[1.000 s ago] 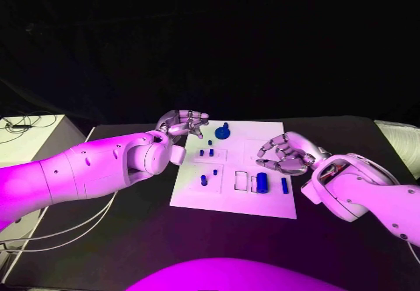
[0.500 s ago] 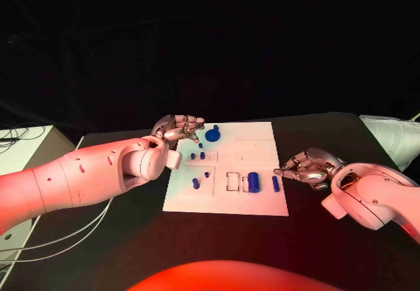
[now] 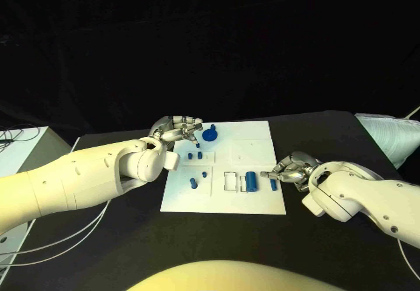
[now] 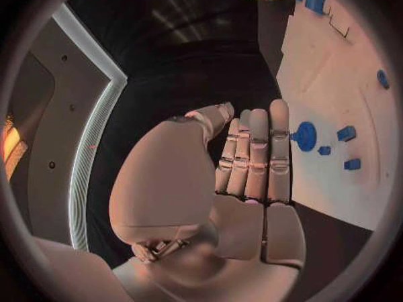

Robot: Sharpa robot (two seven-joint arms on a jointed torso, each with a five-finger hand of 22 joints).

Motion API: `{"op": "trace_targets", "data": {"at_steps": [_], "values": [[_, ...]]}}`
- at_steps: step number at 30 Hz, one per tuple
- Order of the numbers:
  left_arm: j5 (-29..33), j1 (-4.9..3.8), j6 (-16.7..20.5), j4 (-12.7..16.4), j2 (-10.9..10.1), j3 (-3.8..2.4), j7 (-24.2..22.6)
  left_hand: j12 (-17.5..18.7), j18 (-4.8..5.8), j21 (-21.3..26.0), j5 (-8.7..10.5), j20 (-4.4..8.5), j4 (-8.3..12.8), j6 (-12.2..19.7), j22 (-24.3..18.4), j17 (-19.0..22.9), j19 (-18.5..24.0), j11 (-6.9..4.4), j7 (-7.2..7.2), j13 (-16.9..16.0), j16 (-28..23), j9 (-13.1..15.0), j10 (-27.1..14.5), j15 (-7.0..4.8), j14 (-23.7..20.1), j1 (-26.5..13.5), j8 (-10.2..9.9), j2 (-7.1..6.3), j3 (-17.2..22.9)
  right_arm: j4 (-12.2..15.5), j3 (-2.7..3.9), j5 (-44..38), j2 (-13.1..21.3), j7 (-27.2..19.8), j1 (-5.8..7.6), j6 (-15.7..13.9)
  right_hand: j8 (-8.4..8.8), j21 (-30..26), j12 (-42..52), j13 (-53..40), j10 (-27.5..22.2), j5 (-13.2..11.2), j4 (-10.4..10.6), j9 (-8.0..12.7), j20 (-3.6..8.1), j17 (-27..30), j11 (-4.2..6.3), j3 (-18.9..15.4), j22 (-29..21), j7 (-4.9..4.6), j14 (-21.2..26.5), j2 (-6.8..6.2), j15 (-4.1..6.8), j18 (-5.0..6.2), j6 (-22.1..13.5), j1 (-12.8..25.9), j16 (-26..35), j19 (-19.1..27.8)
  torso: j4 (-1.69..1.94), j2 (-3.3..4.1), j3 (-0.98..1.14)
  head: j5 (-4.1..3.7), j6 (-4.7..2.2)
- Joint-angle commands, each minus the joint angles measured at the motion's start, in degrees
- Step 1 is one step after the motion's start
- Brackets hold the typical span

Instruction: Assemble the parts on the task board

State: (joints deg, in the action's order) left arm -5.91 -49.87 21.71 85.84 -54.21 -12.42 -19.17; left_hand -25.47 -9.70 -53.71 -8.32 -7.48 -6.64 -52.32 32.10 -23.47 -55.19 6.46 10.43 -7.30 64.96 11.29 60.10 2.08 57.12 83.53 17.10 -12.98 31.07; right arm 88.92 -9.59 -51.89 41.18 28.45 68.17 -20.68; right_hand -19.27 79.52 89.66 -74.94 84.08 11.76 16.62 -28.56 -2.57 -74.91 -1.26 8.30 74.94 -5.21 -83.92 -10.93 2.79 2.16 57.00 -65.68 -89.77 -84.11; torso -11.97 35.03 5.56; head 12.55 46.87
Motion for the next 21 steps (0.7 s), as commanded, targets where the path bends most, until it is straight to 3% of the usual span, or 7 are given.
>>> {"op": "trace_targets", "data": {"at_steps": [1,10,21], "values": [[0.0,0.01,-0.9,0.3,0.0,-0.05,-0.3,-0.3,-0.86,0.3,-0.3,-0.12,0.0,0.1,-0.1,-0.1,-0.2,-0.17,0.02,-0.1,-0.2,0.1,-0.4,0.19,-0.3,0.2,-0.1,0.04,-0.2,-0.5,-0.01,-2.0,-0.8,1.5,-0.1,-1.5,-0.35,0.5,0.3,-15.1,5.9,0.3,0.0,-0.1,0.33,-15.1,0.4,-0.3,12.8,-0.05,-6.1,0.71,0.4,-0.49,-0.4,0.0,-0.2,-5.1,0.03,0.06,-0.15,-0.1,0.23],[0.0,0.01,-0.9,0.4,-0.2,-0.06,-0.3,-0.3,-0.86,0.3,-0.3,-0.12,0.0,0.1,-0.1,-0.1,-0.2,-0.17,0.02,-0.1,-0.2,0.1,-0.4,0.19,-0.3,0.2,-0.1,0.04,-0.2,-0.8,-0.02,-2.8,-2.6,1.3,-0.16,-0.8,-0.4,0.9,0.3,-15.1,5.9,0.4,0.0,-0.1,0.32,-15.1,0.4,-0.6,12.9,-0.03,-6.1,0.88,0.4,-0.55,-0.4,-0.2,-0.2,-5.1,-0.06,0.04,-0.11,0.04,0.51],[0.0,0.0,-0.9,0.6,-0.3,-0.06,-0.2,-0.3,-0.86,0.3,-0.3,-0.12,0.0,0.1,-0.1,-0.1,-0.2,-0.17,0.02,-0.1,-0.2,0.1,-0.4,0.19,-0.3,0.2,-0.1,0.04,-0.2,-2.5,-0.03,-3.1,-4.6,3.6,-0.9,5.8,-0.74,1.2,0.3,-15.1,5.9,0.3,0.1,-0.2,0.3,-15.1,0.44,-2.2,13.0,0.03,-6.1,1.58,0.4,-0.59,-0.2,0.2,-0.2,-5.1,0.23,0.18,-0.37,0.0,0.67]]}}
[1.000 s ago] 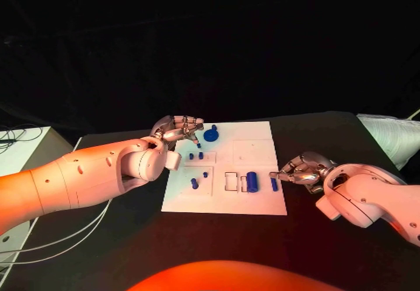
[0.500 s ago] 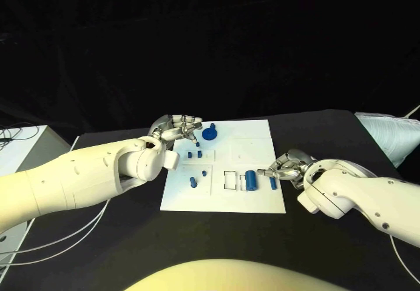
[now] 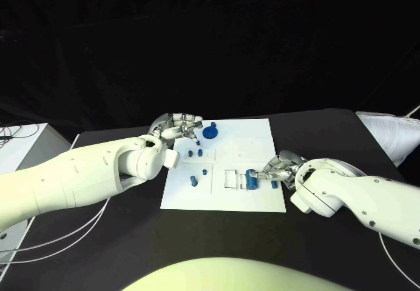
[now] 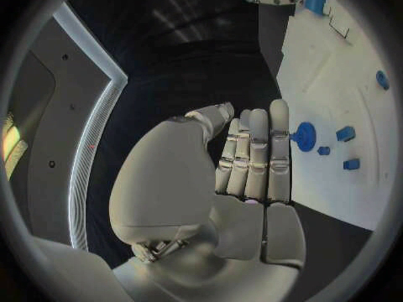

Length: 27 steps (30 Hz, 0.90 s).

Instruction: Assemble the parts on the task board

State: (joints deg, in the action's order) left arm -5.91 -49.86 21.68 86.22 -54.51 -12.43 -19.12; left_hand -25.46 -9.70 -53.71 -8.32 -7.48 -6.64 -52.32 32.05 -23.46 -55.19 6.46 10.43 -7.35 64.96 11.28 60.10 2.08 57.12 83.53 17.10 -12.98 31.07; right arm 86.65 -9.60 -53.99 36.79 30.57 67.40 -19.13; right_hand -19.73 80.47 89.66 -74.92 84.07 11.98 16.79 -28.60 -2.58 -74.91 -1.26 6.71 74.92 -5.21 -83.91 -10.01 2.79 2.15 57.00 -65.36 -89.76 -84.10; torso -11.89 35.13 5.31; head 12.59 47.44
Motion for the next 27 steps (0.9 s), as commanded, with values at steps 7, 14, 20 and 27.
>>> {"op": "trace_targets", "data": {"at_steps": [7,14,20,27], "values": [[0.0,-0.01,-0.9,0.4,-0.2,-0.05,-0.2,-0.4,-0.87,0.3,-0.32,-0.13,-0.1,0.1,-0.1,-0.1,-0.2,-0.18,0.0,-0.1,-0.1,0.1,-0.5,0.19,-0.3,0.1,-0.1,0.05,-0.2,-1.4,-0.09,-1.3,-1.5,2.5,-0.55,5.4,-0.59,0.4,0.3,-15.1,5.9,0.0,0.0,-0.2,0.33,-15.1,0.53,-1.5,13.0,0.15,-6.1,0.99,0.47,-0.61,0.1,0.2,-0.2,-5.1,0.39,0.13,-0.2,-0.03,0.27],[0.0,-0.01,-0.9,0.5,-0.3,-0.05,-0.1,-0.4,-0.87,0.3,-0.32,-0.14,-0.1,0.1,-0.1,-0.1,-0.2,-0.18,0.0,-0.1,-0.1,0.1,-0.5,0.19,-0.3,0.1,-0.1,0.05,-0.2,-2.4,-0.12,-1.4,-2.7,2.6,-0.88,4.4,-0.92,0.5,0.3,-15.1,5.9,-0.3,0.0,-0.3,0.36,-15.1,0.62,-2.8,13.0,0.25,-6.1,1.25,0.54,-0.61,0.2,0.6,-0.2,-5.1,0.57,0.22,-0.32,-0.2,0.48],[0.0,-0.02,-0.9,0.5,-0.4,-0.05,0.0,-0.4,-0.87,0.3,-0.32,-0.14,-0.1,0.1,-0.1,-0.1,-0.2,-0.18,0.0,-0.1,-0.1,0.1,-0.5,0.19,-0.3,0.1,-0.1,0.05,-0.2,-3.6,-0.13,-1.7,-3.6,2.8,-1.03,4.5,-0.99,0.5,0.3,-15.1,5.9,-0.4,0.0,-0.3,0.36,-15.1,0.63,-3.2,13.0,0.26,-6.1,1.31,0.56,-0.61,0.2,0.7,-0.2,-5.1,0.7,0.28,-0.37,-0.23,0.77],[0.0,-0.02,-0.9,0.6,-0.6,-0.05,0.0,-0.4,-0.87,0.3,-0.32,-0.14,-0.1,0.1,-0.1,-0.1,-0.2,-0.18,0.0,-0.1,-0.1,0.1,-0.5,0.19,-0.3,0.1,-0.1,0.05,-0.2,-5.0,-0.3,-2.4,-4.4,3.3,-1.26,5.5,-1.25,0.7,0.3,-15.1,5.9,0.0,-0.2,-0.3,0.39,-15.1,0.68,-3.7,13.0,0.31,-6.1,1.75,0.59,-0.64,0.1,-0.7,-0.2,-5.1,0.88,0.27,-0.47,-0.13,1.04]]}}
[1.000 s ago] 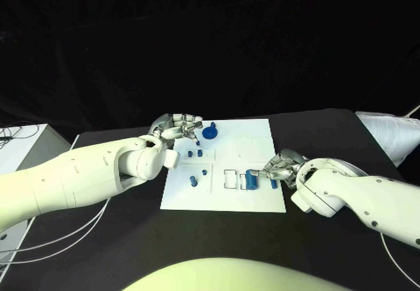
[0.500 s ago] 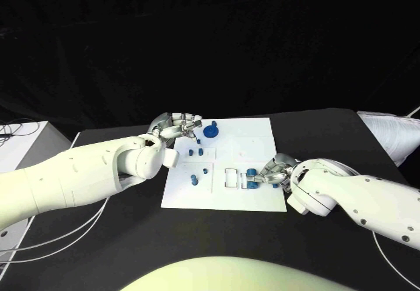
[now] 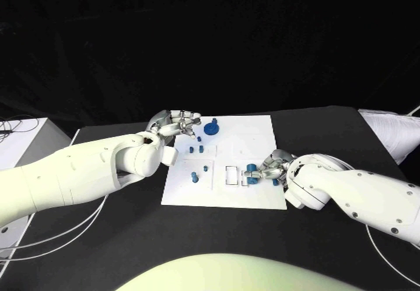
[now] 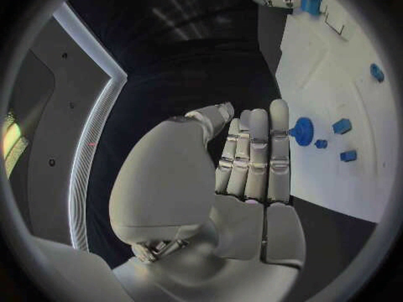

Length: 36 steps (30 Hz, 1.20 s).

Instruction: Assemble the parts on the task board

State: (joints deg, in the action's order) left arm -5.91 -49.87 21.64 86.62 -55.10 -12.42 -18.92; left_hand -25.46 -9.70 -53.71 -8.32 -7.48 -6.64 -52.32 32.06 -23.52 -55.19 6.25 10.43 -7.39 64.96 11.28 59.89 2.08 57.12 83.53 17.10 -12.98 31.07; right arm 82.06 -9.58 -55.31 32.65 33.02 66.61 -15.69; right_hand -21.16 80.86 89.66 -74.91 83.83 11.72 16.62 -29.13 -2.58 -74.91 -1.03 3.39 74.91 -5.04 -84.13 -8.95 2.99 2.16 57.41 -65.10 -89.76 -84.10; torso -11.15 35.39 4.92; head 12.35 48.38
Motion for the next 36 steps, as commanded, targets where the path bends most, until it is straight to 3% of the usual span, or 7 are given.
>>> {"op": "trace_targets", "data": {"at_steps": [1,5,9,12,15,27,36], "values": [[0.0,-0.02,-0.9,0.2,0.0,-0.06,-0.2,-0.4,-0.87,0.3,-0.32,-0.14,-0.1,0.1,-0.1,-0.1,-0.2,0.03,0.0,-0.1,-0.1,0.1,-0.3,0.19,-0.3,0.1,0.0,0.05,-0.2,-0.5,-0.35,-1.2,-0.3,0.9,-0.5,2.0,0.02,0.3,0.3,-15.1,6.2,1.6,-0.1,0.2,0.41,-15.1,0.46,-0.5,13.1,0.16,-5.9,0.82,0.41,-0.64,-0.4,-2.0,-0.2,-5.1,0.14,0.01,-0.08,0.12,0.13],[0.0,-0.02,-0.9,0.2,0.0,-0.06,-0.1,-0.4,-0.87,0.3,-0.32,-0.14,-0.1,0.1,-0.1,-0.1,-0.2,0.03,0.0,-0.1,-0.1,0.1,-0.3,0.19,-0.3,0.1,0.0,0.05,-0.2,-0.4,-0.42,-1.2,-0.3,0.9,-0.56,1.1,-0.29,0.5,0.3,-15.1,6.2,3.0,-0.3,0.3,0.48,-15.1,0.59,1.6,13.1,0.27,-5.9,1.41,0.53,-0.66,-0.4,-5.9,-0.2,-5.0,0.09,-0.02,-0.08,0.15,0.11],[0.0,-0.02,-1.0,0.2,-0.1,-0.06,-0.1,-0.4,-0.87,0.3,-0.32,-0.14,-0.1,0.1,-0.1,-0.1,-0.2,0.03,0.0,-0.1,-0.1,0.1,-0.3,0.19,-0.3,0.1,0.0,0.05,-0.2,0.1,-0.45,-0.4,0.1,0.7,-0.58,-0.5,-0.23,0.7,0.3,-15.1,6.2,11.4,-0.1,0.9,0.61,-15.1,0.8,5.2,13.1,0.49,-5.9,0.68,0.71,-0.67,-0.1,-7.7,-0.2,-5.0,0.11,0.0,-0.18,0.11,0.06],[0.0,-0.02,-1.0,0.3,-0.1,-0.06,0.0,-0.4,-0.87,0.3,-0.32,-0.14,-0.1,0.1,-0.1,-0.1,-0.2,0.03,0.0,-0.1,-0.1,0.1,-0.3,0.19,-0.3,0.1,0.0,0.05,-0.2,0.9,-0.45,0.5,0.6,0.5,-0.59,-1.9,-0.27,0.7,0.3,-15.1,6.2,13.7,-0.1,1.1,0.66,-15.1,0.88,7.1,13.1,0.56,-5.9,0.03,0.77,-0.68,0.1,-7.3,-0.2,-5.0,0.13,0.01,-0.18,0.12,0.0],[0.0,-0.02,-1.0,0.3,-0.2,-0.06,0.0,-0.4,-0.87,0.3,-0.32,-0.14,-0.1,0.1,-0.1,-0.1,-0.2,0.03,0.0,-0.1,-0.1,0.1,-0.3,0.19,-0.3,0.1,0.0,0.05,-0.2,2.2,-0.42,1.3,1.4,0.2,-0.56,-3.2,-0.33,0.8,0.3,-15.1,6.2,14.1,-0.1,1.2,0.67,-15.1,0.9,7.6,13.1,0.58,-5.9,-0.19,0.78,-0.69,0.2,-7.0,-0.2,-5.0,0.16,-0.01,-0.22,0.17,-0.08],[0.0,-0.02,-1.2,0.4,-0.3,-0.06,0.2,-0.5,-0.88,0.5,-0.35,-0.16,-0.3,0.1,-0.2,-0.1,-0.2,0.05,0.01,-0.1,-0.2,0.1,-0.5,0.21,-0.4,0.0,0.0,0.09,-0.2,7.0,0.15,2.9,2.8,-0.4,0.51,-3.7,-0.64,0.9,0.3,-15.1,6.2,11.4,0.0,1.4,0.68,-15.1,0.9,9.1,13.1,0.58,-5.9,-0.96,0.78,-0.71,0.7,-2.7,-0.2,-5.0,0.37,0.07,-0.35,0.03,-0.47],[0.0,-0.02,-1.3,0.4,-0.2,-0.06,0.3,-0.5,-0.87,0.5,-0.35,-0.17,-0.4,0.1,-0.2,-0.1,-0.2,0.06,0.02,-0.1,-0.2,0.1,-0.5,0.22,-0.4,-0.1,0.0,0.11,-0.2,5.3,0.15,3.8,-0.2,-0.4,0.4,-1.6,-1.18,0.9,0.3,-15.1,6.2,3.5,0.0,1.5,0.64,-15.1,0.88,9.2,13.1,0.59,-5.9,-0.54,0.75,-0.69,0.6,0.9,-0.2,-5.0,0.58,0.17,-0.33,-0.17,-0.45]]}}
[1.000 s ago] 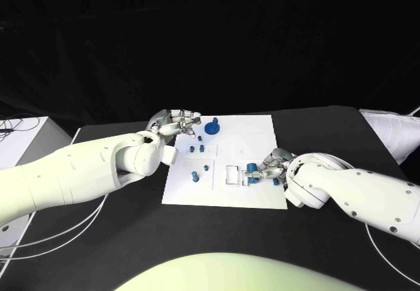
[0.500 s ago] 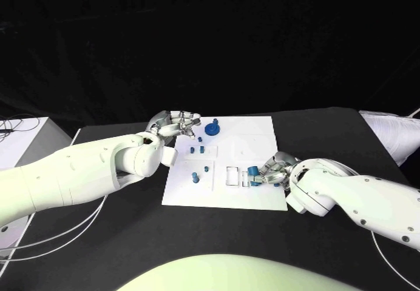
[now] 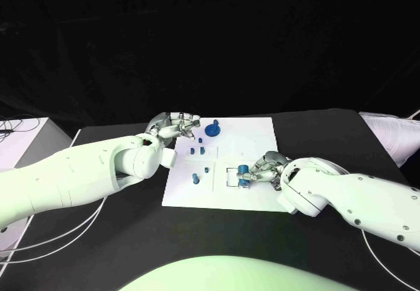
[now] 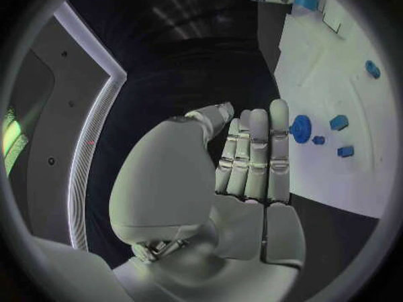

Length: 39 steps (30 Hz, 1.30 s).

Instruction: Assemble the parts on the task board

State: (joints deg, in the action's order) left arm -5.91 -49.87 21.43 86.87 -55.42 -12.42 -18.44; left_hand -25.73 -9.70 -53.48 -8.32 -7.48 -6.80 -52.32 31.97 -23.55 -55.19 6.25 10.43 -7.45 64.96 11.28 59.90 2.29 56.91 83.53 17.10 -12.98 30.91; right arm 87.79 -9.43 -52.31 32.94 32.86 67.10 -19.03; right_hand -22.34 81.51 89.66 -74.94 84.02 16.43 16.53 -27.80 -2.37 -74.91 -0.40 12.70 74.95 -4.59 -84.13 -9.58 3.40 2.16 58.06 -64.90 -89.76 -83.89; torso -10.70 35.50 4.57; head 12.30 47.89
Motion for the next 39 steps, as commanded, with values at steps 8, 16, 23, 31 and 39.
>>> {"op": "trace_targets", "data": {"at_steps": [8,16,23,31,39], "values": [[0.0,-0.02,-1.2,0.3,0.1,-0.05,-0.2,-0.2,-0.87,0.3,-0.35,-0.17,-0.2,0.1,-0.1,-0.1,-0.2,0.06,0.02,-0.1,-0.2,0.1,-0.5,0.01,-0.2,-0.1,0.0,0.11,-0.1,-2.3,-0.04,0.0,-2.7,0.0,-0.21,2.4,-0.11,0.2,0.3,-15.1,6.0,-2.0,0.1,0.1,0.44,-15.1,0.25,-0.3,13.1,0.16,-5.9,0.16,0.35,-0.68,-0.1,1.0,-0.2,-5.2,0.2,0.09,-0.07,-0.11,0.11],[0.0,-0.02,-1.2,0.3,0.1,-0.05,-0.1,-0.2,-0.87,0.3,-0.36,-0.19,-0.3,0.1,-0.1,-0.1,-0.2,0.07,0.03,-0.1,-0.2,0.1,-0.6,0.03,-0.2,-0.2,0.0,0.14,-0.1,-4.2,-0.12,-1.3,-3.7,0.5,-0.23,3.3,-0.19,0.2,0.3,-15.1,6.0,-2.2,0.1,0.1,0.44,-15.1,0.26,-0.5,13.1,0.18,-5.9,0.16,0.35,-0.68,0.0,1.2,-0.2,-5.2,0.28,0.1,-0.11,0.0,0.24],[0.0,-0.02,-1.3,0.4,0.0,-0.05,0.0,-0.2,-0.87,0.3,-0.36,-0.19,-0.3,0.1,-0.1,-0.1,-0.2,0.07,0.03,-0.1,-0.2,0.1,-0.6,0.03,-0.2,-0.2,0.0,0.14,-0.1,-5.5,-0.21,-2.6,-4.3,1.0,-0.24,4.3,-0.27,0.1,0.3,-15.1,6.0,-2.6,0.2,0.1,0.44,-15.1,0.26,-0.7,13.0,0.18,-5.9,0.1,0.35,-0.66,0.0,1.4,-0.2,-5.2,0.33,0.12,-0.1,0.08,0.33],[0.0,-0.03,-1.3,0.5,-0.1,-0.05,0.1,-0.2,-0.87,0.3,-0.36,-0.19,-0.3,0.2,-0.1,-0.1,-0.2,0.08,0.03,-0.1,-0.2,0.1,-0.6,0.04,-0.2,-0.2,0.0,0.14,-0.1,-5.9,-0.31,-3.1,-4.5,1.2,-0.25,5.9,-0.57,-0.1,0.3,-15.1,6.0,-4.9,0.2,0.0,0.39,-15.1,0.21,-2.8,13.0,0.13,-5.9,-0.17,0.3,-0.63,-0.4,2.1,-0.2,-5.1,0.34,0.16,-0.15,0.24,0.48],[0.0,-0.03,-1.3,0.6,-0.2,-0.05,0.1,-0.3,-0.87,0.4,-0.37,-0.2,-0.4,0.2,-0.2,-0.1,-0.2,0.09,0.03,-0.1,-0.2,0.1,-0.7,0.05,-0.2,-0.3,-0.1,0.11,-0.1,-6.1,-0.36,-3.9,-4.4,1.3,-0.27,6.1,-1.19,-0.1,0.1,-14.9,5.8,-9.9,0.4,0.0,0.32,-15.1,0.16,-7.3,13.0,0.09,-5.9,0.35,0.25,-0.62,-0.8,2.4,-0.2,-5.1,0.38,0.14,-0.18,0.24,0.6]]}}
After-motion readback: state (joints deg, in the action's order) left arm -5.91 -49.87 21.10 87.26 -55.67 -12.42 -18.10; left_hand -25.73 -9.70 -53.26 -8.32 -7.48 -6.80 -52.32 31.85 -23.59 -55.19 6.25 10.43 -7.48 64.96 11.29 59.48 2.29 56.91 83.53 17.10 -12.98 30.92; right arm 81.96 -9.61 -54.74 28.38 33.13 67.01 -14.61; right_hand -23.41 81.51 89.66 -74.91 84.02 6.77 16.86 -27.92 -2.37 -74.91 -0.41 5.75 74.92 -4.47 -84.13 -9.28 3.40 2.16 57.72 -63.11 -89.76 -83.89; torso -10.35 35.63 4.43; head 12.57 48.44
